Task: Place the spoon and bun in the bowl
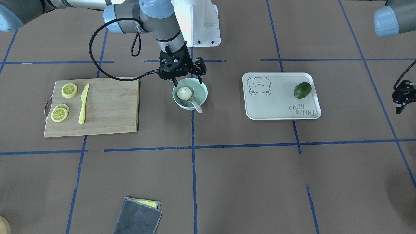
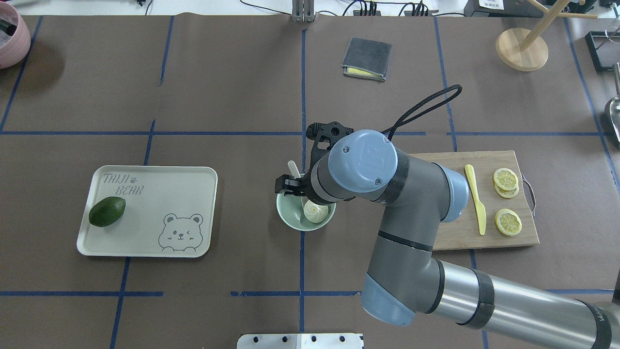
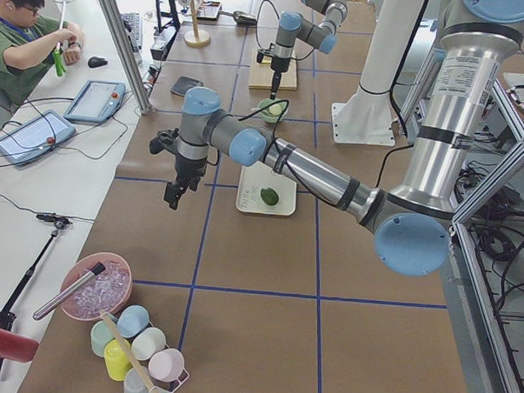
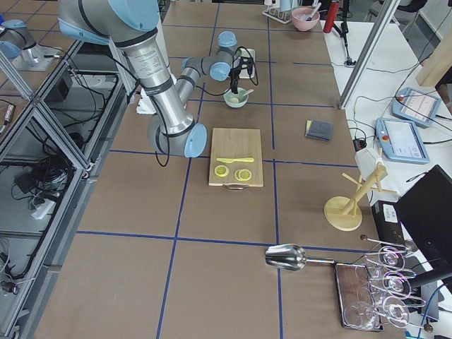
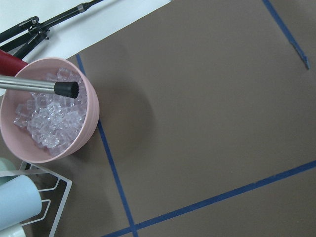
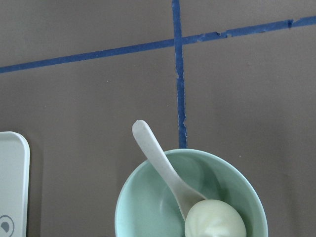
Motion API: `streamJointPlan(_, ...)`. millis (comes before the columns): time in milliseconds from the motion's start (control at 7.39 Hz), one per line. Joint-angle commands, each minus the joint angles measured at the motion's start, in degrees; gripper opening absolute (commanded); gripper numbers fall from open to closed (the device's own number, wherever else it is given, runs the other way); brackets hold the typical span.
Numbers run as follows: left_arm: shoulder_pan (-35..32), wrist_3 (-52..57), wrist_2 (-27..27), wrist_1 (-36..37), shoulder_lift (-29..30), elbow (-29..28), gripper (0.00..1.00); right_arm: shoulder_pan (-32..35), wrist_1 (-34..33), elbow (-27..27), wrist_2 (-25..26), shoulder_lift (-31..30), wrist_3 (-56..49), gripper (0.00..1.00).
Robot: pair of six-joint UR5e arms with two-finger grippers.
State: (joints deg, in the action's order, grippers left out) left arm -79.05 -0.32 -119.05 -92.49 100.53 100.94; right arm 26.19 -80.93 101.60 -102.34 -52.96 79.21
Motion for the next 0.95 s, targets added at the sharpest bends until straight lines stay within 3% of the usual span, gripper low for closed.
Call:
streamJointPlan(0,-6.0,8.5,-4.5,0.0,-3.1,-6.0,1.00,4.3,-5.3,6.4,-3.7,-3.8,-4.4,1.00)
streamJointPlan(271,-9.4,8.6,-7.7,0.3,-5.3,-9.2,1.00,10.2,-12.2,12.0,-7.2,-7.6,-14.2,1.00)
streamJointPlan(406,-9.8,8.5,-13.0,0.2,-6.2,-11.7,1.00,14.3,-12.6,12.5,-10.2,-10.6,-19.7,1.00)
streamJointPlan(812,-9.9,7.8,-14.7,0.0,-9.7,-11.8,1.00,30.4,-12.8,12.0,-21.1,-20.3,-38.5,1.00)
